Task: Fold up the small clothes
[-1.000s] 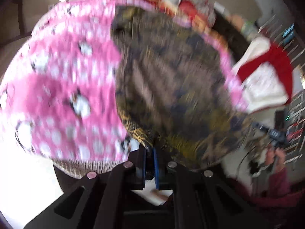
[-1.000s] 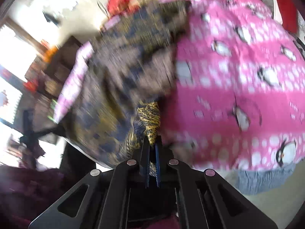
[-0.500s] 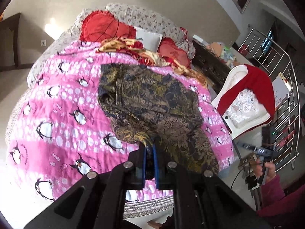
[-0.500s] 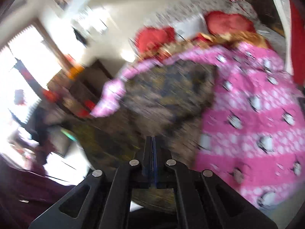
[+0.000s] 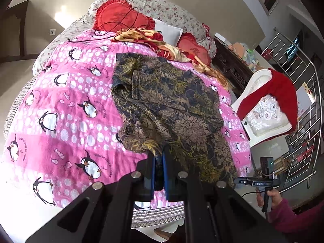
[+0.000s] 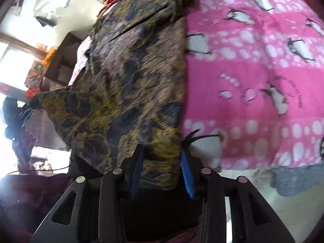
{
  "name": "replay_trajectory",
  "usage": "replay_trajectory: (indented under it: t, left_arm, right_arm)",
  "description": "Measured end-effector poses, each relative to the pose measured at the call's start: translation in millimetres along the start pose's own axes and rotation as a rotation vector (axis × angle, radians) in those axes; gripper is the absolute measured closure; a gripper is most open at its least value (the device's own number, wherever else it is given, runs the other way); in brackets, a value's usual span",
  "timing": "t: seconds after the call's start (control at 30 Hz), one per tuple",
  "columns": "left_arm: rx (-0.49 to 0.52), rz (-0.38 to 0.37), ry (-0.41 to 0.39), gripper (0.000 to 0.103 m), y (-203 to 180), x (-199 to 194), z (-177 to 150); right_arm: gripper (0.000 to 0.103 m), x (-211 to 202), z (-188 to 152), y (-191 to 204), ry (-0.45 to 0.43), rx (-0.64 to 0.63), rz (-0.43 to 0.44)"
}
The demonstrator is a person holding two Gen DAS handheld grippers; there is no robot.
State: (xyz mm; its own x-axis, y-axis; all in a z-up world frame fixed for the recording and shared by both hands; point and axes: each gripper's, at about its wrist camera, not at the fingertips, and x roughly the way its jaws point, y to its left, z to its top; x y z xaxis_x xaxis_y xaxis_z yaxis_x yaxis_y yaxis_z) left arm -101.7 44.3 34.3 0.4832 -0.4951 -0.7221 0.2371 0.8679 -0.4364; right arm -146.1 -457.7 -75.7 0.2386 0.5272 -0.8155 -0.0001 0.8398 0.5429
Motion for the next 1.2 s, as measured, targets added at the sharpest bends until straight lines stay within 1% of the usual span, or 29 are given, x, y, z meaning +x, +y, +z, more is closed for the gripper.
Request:
replay_trajectory:
  t: [0.07,0.13,0.17,0.2,0.23,0.27,0.3,0.33,0.43,0.53,0.63,0.7,0.77,0.8,0.87,0.9,0.93,0.97,1.0,1.07,1.1,1.13,1.2]
  left_arm:
    - [-0.004,0.004,0.012,0.097,1,6,-3]
    - [-0.011,0.006,0.031,0.097,1,14,-6]
    - [-0.011,0.010,0.038,0.097,1,17,-7]
    - [-0.005,0.013,0.044,0.097,0,19,-8]
    - [0.002,0.015,0.046,0.097,-1,20,-9]
    - [0.008,0.018,0.046,0.097,-2,20,-9]
    - [0.015,0.019,0.044,0.097,-3,20,-9]
    - [0.015,0.014,0.040,0.097,-4,19,-8]
    - [0.008,-0.014,0.015,0.097,-6,14,-2]
    - [0.022,-0.019,-0.028,0.097,-10,8,10]
    - [0.018,-0.022,-0.075,0.097,-10,3,28]
    - [0.017,-0.022,-0.111,0.096,-10,0,43]
    - [0.022,0.008,-0.146,0.096,-10,1,59]
    - [0.020,0.038,-0.162,0.096,-9,5,72]
    - [0.004,0.057,-0.177,0.096,-6,13,93]
    - [-0.002,0.054,-0.183,0.096,-3,18,104]
    - [-0.004,0.061,-0.189,0.096,-1,23,113]
    - [-0.004,0.075,-0.195,0.096,0,29,122]
    - [0.001,0.102,-0.205,0.096,2,39,137]
    - [0.004,0.137,-0.211,0.096,6,57,156]
    - [0.003,0.167,-0.203,0.096,9,72,169]
    - [-0.001,0.187,-0.196,0.096,12,83,176]
    - [-0.009,0.222,-0.182,0.096,19,108,191]
  right_arm:
    - [0.057,4,0,-1,-0.004,0.003,0.014]
    - [0.058,11,0,-3,-0.006,0.015,0.008]
    - [0.066,13,0,-3,-0.004,0.012,-0.022]
    - [0.067,12,0,-1,-0.007,-0.001,-0.038]
    - [0.073,6,0,4,-0.025,-0.026,-0.055]
    - [0.087,1,-1,8,-0.039,-0.044,-0.068]
    - [0.092,-6,-2,10,-0.055,-0.059,-0.075]
    - [0.095,-14,-3,12,-0.073,-0.065,-0.071]
    - [0.095,-36,2,24,-0.142,-0.096,-0.078]
    - [0.095,-54,17,36,-0.212,-0.122,-0.049]
    - [0.095,-73,39,44,-0.294,-0.133,-0.025]
    - [0.095,-88,59,43,-0.364,-0.118,0.010]
    - [0.095,-98,79,45,-0.428,-0.113,0.013]
    - [0.095,-103,92,46,-0.470,-0.115,-0.002]
    - [0.095,-107,116,45,-0.508,-0.107,-0.007]
    - [0.095,-108,129,45,-0.517,-0.103,-0.004]
    - [0.095,-108,146,46,-0.528,-0.102,-0.006]
    - [0.095,-108,156,48,-0.535,-0.108,-0.012]
    - [0.095,-106,173,50,-0.541,-0.117,-0.018]
    - [0.095,-102,198,52,-0.553,-0.117,-0.024]
    - [0.095,-100,207,52,-0.558,-0.122,-0.034]
    - [0.095,-94,222,54,-0.565,-0.134,-0.069]
    - [0.095,-80,246,48,-0.546,-0.110,-0.076]
